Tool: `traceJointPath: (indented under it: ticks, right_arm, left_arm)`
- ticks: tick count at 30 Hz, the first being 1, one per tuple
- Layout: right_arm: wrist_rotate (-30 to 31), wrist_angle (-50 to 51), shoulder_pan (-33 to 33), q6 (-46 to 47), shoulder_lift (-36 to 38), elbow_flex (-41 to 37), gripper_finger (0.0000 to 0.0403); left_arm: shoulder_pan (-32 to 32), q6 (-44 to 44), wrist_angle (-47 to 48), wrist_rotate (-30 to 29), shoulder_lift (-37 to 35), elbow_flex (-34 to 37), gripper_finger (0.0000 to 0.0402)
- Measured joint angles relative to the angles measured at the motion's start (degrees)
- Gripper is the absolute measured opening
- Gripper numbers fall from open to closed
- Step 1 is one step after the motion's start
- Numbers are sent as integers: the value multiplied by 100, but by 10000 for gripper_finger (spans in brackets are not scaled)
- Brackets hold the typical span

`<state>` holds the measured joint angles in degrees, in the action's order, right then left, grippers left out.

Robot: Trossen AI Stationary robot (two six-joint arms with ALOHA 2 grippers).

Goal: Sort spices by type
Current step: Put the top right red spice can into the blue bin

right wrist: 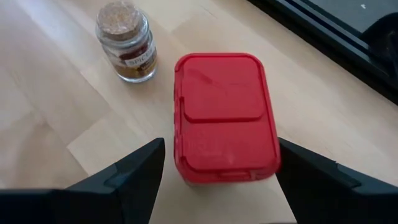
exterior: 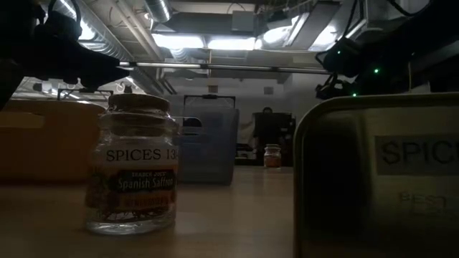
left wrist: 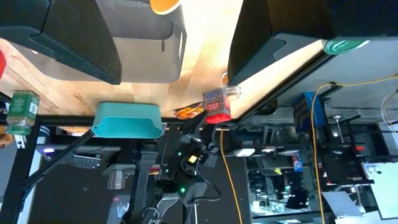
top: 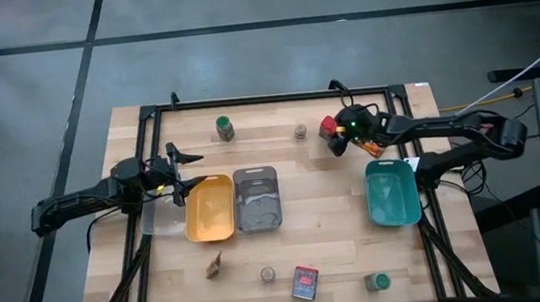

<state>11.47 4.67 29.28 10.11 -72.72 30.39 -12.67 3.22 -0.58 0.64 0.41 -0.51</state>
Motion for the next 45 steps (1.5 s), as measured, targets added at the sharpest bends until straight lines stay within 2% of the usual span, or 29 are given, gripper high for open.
traceJointPath:
  ticks: [4,9,14,21,25,31,38,45]
  right_arm:
    - [1,-280,0,-7,-169,0,278]
    - [1,-386,0,-11,-189,0,223]
    - [-37,-392,0,-94,-189,0,221]
    - [-431,-319,0,-165,-173,19,230]
    - [-642,328,0,-164,-173,332,237]
    - [-887,1144,-4,-166,-173,992,223]
    - [-1068,2620,-4,-170,-173,2105,237]
    - [-1109,4051,-4,-138,-173,3102,223]
  left_arm:
    - [0,0,-2,1,1,0,279]
    - [-2,0,-2,1,2,1,279]
    - [-2,0,-1,1,2,-1,279]
    - [0,0,-2,0,0,2,279]
    - [-1,0,-2,1,-1,1,279]
    - [-1,-2,-2,-1,1,2,279]
    - [0,-2,0,1,-1,2,279]
    - [-1,-1,0,-1,-1,2,279]
